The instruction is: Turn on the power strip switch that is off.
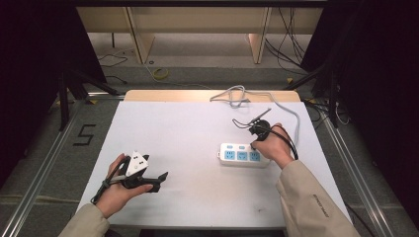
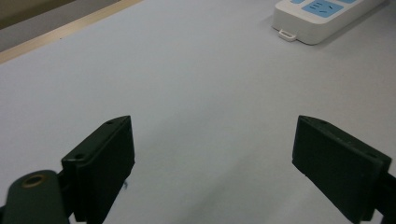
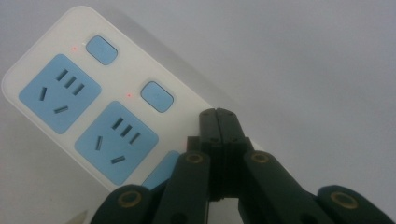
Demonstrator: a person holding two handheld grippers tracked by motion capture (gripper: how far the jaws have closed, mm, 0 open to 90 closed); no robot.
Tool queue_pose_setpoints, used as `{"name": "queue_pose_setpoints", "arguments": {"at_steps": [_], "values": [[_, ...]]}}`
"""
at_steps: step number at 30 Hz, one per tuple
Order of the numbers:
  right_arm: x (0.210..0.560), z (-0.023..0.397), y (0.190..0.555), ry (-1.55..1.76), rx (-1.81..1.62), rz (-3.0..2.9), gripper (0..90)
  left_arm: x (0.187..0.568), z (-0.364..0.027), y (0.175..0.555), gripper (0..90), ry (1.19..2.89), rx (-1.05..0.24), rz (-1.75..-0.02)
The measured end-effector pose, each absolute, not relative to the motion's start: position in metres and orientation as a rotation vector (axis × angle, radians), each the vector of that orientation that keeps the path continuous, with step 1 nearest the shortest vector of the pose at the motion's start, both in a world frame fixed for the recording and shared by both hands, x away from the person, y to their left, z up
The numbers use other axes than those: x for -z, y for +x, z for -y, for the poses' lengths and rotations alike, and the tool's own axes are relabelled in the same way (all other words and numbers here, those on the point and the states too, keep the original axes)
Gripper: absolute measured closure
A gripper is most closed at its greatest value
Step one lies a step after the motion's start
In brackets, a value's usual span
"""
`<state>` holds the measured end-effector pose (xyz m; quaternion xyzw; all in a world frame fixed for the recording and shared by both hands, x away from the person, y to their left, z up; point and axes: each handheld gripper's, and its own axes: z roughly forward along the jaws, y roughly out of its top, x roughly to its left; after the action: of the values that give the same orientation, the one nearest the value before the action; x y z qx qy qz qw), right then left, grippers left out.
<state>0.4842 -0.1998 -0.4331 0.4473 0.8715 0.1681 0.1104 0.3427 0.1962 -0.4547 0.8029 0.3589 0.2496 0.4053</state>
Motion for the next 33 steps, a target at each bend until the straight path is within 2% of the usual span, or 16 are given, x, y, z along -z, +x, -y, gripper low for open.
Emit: {"name": "queue_pose_setpoints", "arguments": {"at_steps": [22,25,33], "values": [[0.429,0.207,0.477,1.332,-0.632,-2.52,90.0,0.456,-0.195,0.343,13.0,2.027,-0.623,-0.913],[0.429,0.208,0.474,1.333,-0.679,-2.501,85.4,0.456,-0.195,0.343,13.0,2.027,-0.623,-0.912],[0.423,0.214,0.466,1.297,-0.746,-2.471,83.1,0.456,-0.194,0.343,13.2,2.031,-0.619,-0.911]]}}
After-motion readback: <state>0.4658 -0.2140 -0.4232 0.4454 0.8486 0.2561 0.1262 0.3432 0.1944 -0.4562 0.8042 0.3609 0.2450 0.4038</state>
